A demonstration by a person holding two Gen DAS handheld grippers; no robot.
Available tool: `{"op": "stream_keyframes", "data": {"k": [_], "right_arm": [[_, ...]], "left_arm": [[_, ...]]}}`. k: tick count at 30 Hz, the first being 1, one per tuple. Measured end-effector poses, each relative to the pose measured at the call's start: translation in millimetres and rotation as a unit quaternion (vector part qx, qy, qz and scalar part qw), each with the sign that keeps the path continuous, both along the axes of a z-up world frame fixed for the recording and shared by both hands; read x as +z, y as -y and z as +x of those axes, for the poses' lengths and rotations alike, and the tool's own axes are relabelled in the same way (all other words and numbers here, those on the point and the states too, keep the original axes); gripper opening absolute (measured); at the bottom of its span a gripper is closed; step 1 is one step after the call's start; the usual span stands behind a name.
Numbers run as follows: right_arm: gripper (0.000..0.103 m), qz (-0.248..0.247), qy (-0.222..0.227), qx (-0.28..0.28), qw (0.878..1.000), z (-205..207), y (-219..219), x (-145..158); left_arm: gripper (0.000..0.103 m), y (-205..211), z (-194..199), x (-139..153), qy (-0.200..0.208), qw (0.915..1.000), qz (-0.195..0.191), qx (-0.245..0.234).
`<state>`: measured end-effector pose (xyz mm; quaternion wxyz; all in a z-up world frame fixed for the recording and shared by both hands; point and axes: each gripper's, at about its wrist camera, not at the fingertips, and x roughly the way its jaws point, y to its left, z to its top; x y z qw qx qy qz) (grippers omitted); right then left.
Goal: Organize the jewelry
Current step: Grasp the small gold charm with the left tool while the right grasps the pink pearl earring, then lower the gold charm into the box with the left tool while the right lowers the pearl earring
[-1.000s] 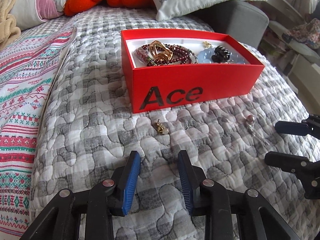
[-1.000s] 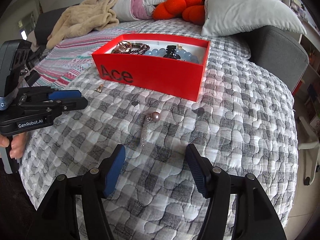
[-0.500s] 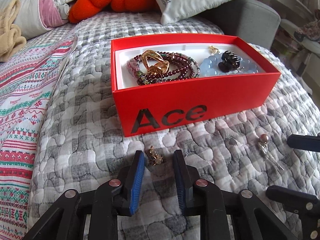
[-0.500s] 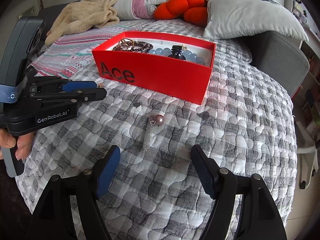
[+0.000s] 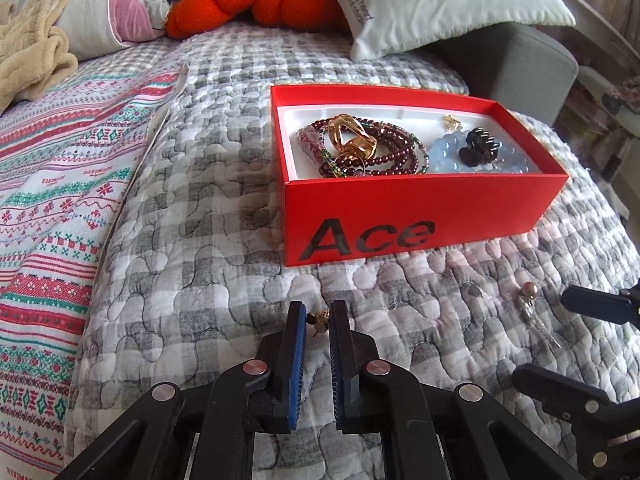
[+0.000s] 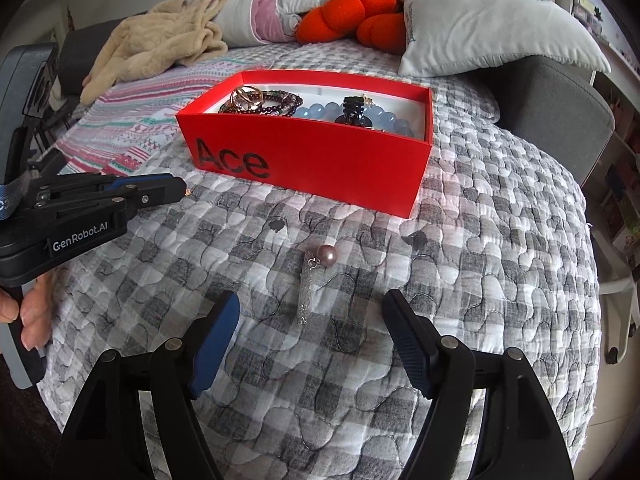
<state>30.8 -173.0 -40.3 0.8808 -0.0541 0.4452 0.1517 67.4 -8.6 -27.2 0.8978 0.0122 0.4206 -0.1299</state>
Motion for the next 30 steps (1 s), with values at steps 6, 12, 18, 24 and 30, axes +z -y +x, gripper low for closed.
{"op": "stream_keyframes", "data": {"k": [6,12,18,24,30], "right_arm": [[0.06,0.004,0.007,-0.018,1.0,6,-5,0],[0.035,-0.007,0.01,-0.028,1.0,13,-12,1],[0.016,-0.015,0.008,-0.02,1.0,16,-20,1],[0.016,-0.015,0.009,-0.022,1.0,18,-25,4],[0.016,0.008,0.013,-0.029,0.999,22,-21,16]], "left_arm": [[0.006,-9,-8,7,0.002,1.0,-0.007,-0.004],[0.006,-21,-15,6,-0.004,1.0,-0.005,0.001],[0.006,-29,-22,11,0.0,0.9999,-0.009,0.005],[0.006,-31,-24,15,0.002,0.9999,-0.011,0.003],[0.006,-31,-17,23,0.006,0.9997,-0.024,0.001]]}}
